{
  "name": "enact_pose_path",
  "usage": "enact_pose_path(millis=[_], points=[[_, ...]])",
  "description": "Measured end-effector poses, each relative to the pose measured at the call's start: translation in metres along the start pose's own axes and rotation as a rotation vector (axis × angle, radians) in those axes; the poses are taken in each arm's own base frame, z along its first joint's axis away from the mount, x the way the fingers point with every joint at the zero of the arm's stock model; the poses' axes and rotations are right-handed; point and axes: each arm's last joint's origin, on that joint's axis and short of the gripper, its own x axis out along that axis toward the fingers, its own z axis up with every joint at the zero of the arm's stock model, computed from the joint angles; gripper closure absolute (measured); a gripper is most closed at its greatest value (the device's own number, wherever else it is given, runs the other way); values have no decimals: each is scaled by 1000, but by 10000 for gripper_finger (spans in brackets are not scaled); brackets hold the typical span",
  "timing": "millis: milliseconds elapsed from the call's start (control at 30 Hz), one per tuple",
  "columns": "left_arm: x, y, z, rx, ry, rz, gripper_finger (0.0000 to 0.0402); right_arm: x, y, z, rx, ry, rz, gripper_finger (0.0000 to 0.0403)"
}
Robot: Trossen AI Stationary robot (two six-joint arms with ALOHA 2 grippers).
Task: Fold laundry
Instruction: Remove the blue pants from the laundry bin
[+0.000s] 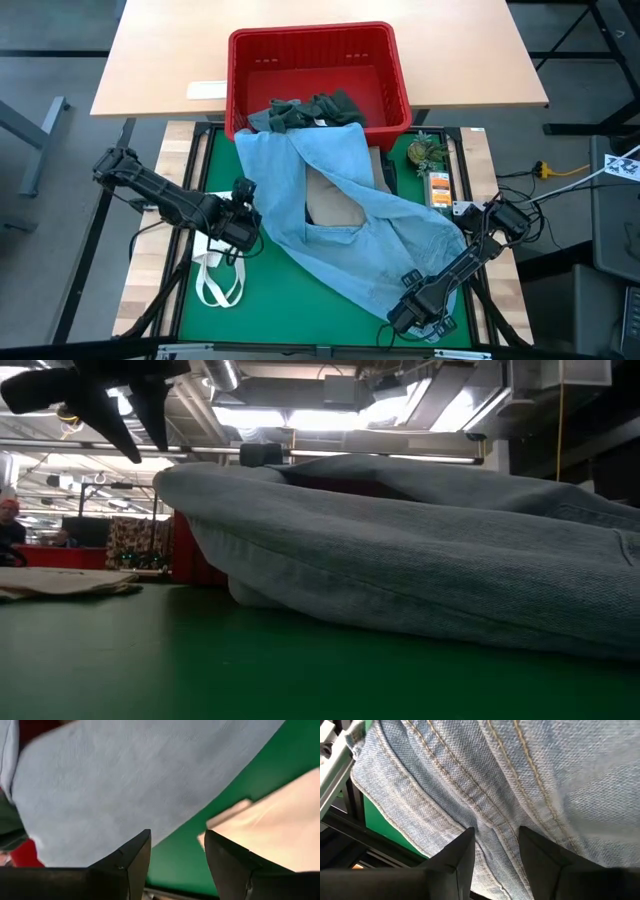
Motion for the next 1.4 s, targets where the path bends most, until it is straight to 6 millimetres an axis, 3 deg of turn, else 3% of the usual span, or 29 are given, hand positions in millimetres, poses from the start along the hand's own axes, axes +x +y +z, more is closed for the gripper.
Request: enact_pose_path(millis=[200, 700, 867, 1033, 1400], points=[[6, 10, -6, 10, 72, 67, 221, 0, 0, 0, 0, 0, 0, 253], [32, 34, -16, -35, 200, 51, 221, 0, 0, 0, 0, -5, -14, 253], [54, 23, -27, 57, 284, 26, 221, 0, -1, 0, -1, -7, -21, 253], [72, 10, -34, 101, 333, 113, 221, 0, -1, 0, -1, -7, -21, 253], [71, 4, -35, -63, 323, 175, 221, 0, -1, 0, -1, -7, -21, 253]])
